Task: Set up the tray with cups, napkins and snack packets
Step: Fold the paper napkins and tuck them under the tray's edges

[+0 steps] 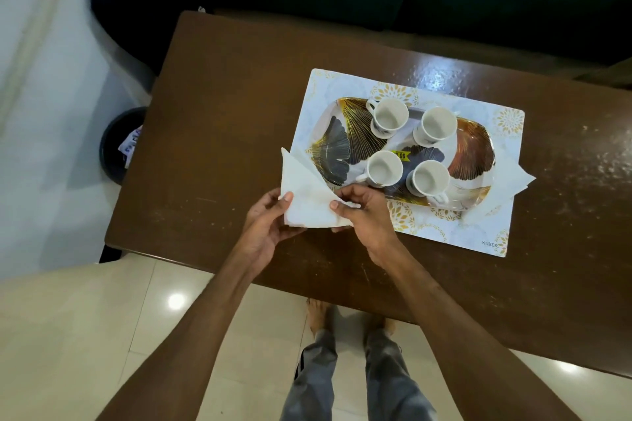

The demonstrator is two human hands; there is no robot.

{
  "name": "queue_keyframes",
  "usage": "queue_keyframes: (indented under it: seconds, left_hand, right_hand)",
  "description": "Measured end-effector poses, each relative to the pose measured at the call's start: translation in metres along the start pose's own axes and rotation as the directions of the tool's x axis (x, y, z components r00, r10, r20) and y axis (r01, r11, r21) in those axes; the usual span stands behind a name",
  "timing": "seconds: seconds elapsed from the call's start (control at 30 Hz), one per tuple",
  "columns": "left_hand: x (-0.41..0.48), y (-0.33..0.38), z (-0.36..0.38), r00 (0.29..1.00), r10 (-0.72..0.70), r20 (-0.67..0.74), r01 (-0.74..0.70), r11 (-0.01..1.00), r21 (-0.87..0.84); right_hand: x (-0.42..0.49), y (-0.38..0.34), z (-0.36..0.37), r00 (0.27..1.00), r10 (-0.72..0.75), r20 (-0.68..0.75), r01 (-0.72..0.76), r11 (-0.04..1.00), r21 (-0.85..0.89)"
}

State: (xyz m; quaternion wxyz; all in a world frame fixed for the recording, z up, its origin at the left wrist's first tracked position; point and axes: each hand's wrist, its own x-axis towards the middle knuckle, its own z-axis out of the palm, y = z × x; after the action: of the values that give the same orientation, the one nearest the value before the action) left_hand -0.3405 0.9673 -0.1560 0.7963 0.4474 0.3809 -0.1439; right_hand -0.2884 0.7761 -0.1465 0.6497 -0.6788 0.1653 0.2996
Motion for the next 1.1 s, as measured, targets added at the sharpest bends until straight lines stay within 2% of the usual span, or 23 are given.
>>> queue_keyframes:
  seconds: [0.13,0.23,0.3,0.37,0.47,0.57,0.67,0.8,0.87,0.97,1.1]
  left_hand:
    - [0.018,0.006,-0.001,0.987,0.087,-0.138,-0.066,0.987,0.144]
    - [0.036,0.015,0.001,0.952,0.199,-0.233,-0.137,0.957,0.256]
    - [0.050,0.025,0.004,0.924,0.284,-0.256,-0.187,0.920,0.346]
    - [0.067,0.035,0.007,0.892,0.371,-0.258,-0.226,0.860,0.457]
    - [0.093,0.050,0.013,0.860,0.445,-0.252,-0.259,0.804,0.536]
    - [0.115,0.062,0.020,0.828,0.511,-0.230,-0.291,0.743,0.603]
    - [0.131,0.071,0.029,0.813,0.543,-0.208,-0.291,0.689,0.663]
    - [0.138,0.077,0.038,0.810,0.577,-0.104,-0.341,0.608,0.717]
    - [0.139,0.078,0.042,0.834,0.551,-0.017,-0.367,0.578,0.729]
    - [0.137,0.078,0.045,0.843,0.536,0.044,-0.387,0.547,0.742]
    - [0.129,0.070,0.041,0.795,0.595,0.121,-0.414,0.386,0.824]
  right_hand:
    - [0.007,0.007,0.016,0.993,0.087,-0.073,-0.083,0.995,0.059]
    - [0.014,0.011,0.024,0.994,0.037,-0.099,-0.059,0.970,-0.236]
    - [0.016,0.011,0.029,0.996,-0.016,-0.088,-0.023,0.907,-0.422]
    - [0.017,0.010,0.034,0.986,-0.139,-0.094,0.063,0.827,-0.559]
    - [0.020,0.008,0.040,0.928,-0.370,-0.046,0.235,0.675,-0.699]
    - [0.027,0.004,0.045,0.874,-0.478,0.081,0.354,0.514,-0.782]
    - [0.034,0.000,0.054,0.867,-0.450,0.216,0.417,0.414,-0.809]
    - [0.044,-0.002,0.064,0.887,-0.350,0.300,0.430,0.395,-0.811]
    - [0.049,-0.003,0.066,0.902,-0.305,0.305,0.409,0.383,-0.828]
    - [0.051,-0.004,0.068,0.914,-0.275,0.299,0.385,0.351,-0.854]
    - [0.049,-0.005,0.069,0.924,-0.257,0.284,0.363,0.350,-0.864]
